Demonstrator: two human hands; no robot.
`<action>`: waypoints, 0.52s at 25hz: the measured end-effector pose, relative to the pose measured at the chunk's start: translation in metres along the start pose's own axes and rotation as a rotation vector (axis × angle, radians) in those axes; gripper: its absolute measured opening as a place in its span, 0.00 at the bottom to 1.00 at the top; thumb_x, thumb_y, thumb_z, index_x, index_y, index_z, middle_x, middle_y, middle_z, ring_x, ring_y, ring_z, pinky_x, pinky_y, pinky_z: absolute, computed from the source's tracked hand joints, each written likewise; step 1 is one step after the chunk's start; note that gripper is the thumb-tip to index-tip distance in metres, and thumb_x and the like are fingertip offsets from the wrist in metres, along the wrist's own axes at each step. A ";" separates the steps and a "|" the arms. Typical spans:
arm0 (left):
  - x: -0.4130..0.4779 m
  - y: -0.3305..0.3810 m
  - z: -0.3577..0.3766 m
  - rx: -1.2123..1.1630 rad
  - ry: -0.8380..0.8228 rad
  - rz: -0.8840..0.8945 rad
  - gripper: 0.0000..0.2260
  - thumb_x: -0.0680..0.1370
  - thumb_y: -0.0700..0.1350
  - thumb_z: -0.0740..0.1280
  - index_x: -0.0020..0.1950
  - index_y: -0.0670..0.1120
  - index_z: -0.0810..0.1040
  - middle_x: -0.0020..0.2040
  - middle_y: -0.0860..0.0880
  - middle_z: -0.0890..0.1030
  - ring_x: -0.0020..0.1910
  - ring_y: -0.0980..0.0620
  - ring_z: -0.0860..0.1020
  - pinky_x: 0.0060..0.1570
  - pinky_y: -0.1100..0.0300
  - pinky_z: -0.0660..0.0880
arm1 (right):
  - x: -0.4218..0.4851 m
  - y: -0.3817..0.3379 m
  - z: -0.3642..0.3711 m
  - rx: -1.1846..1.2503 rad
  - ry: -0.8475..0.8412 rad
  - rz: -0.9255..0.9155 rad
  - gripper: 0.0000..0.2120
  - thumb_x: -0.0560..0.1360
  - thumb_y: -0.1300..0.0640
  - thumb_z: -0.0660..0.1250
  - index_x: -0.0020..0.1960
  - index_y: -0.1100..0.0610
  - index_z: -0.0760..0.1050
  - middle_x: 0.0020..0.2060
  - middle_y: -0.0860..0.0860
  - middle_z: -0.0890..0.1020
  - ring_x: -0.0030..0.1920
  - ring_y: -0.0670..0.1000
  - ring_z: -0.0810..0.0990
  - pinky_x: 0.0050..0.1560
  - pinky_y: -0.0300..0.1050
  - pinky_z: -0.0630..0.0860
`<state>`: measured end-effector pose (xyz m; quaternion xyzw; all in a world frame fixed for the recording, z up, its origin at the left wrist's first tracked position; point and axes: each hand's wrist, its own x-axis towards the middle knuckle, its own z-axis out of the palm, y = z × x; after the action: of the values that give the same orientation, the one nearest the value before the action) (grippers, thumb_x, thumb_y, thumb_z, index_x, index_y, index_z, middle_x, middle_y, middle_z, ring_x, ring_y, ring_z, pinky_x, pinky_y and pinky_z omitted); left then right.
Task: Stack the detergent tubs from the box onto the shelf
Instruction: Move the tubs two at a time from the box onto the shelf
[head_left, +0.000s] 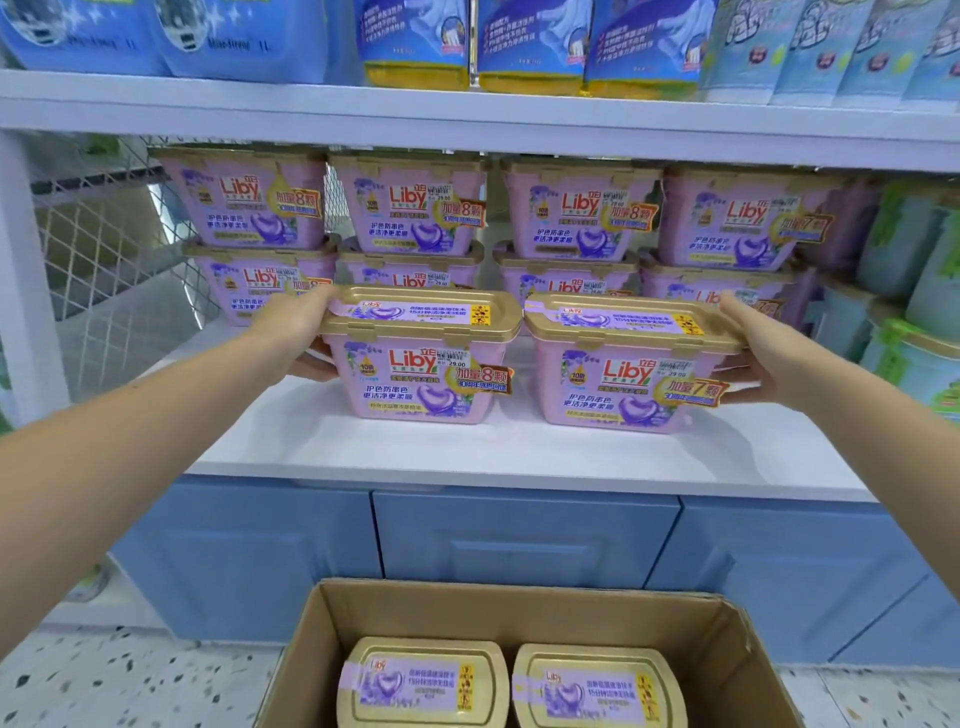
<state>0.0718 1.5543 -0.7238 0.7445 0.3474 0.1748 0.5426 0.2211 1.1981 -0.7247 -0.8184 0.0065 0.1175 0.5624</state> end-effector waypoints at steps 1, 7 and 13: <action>0.000 -0.002 -0.002 -0.043 0.006 -0.004 0.15 0.75 0.56 0.59 0.44 0.45 0.76 0.38 0.43 0.80 0.35 0.44 0.79 0.34 0.53 0.79 | -0.002 0.006 -0.002 0.029 0.017 -0.018 0.22 0.76 0.37 0.53 0.49 0.55 0.73 0.42 0.55 0.78 0.42 0.55 0.77 0.48 0.53 0.75; -0.047 -0.070 -0.018 0.024 0.261 0.309 0.14 0.74 0.54 0.58 0.41 0.44 0.76 0.44 0.40 0.81 0.36 0.43 0.81 0.44 0.48 0.78 | -0.050 0.089 -0.013 0.049 0.189 -0.367 0.10 0.77 0.54 0.58 0.46 0.56 0.77 0.37 0.44 0.84 0.42 0.46 0.81 0.42 0.37 0.77; -0.132 -0.200 0.013 0.248 -0.003 0.300 0.12 0.74 0.52 0.58 0.38 0.47 0.76 0.37 0.51 0.83 0.35 0.61 0.80 0.45 0.53 0.75 | -0.111 0.193 0.012 -0.119 0.138 -0.385 0.11 0.76 0.63 0.61 0.43 0.49 0.78 0.40 0.39 0.84 0.42 0.42 0.82 0.46 0.35 0.77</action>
<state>-0.0782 1.4862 -0.8990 0.8493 0.2504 0.2084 0.4153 0.0835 1.1246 -0.8842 -0.8425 -0.1184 -0.0483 0.5233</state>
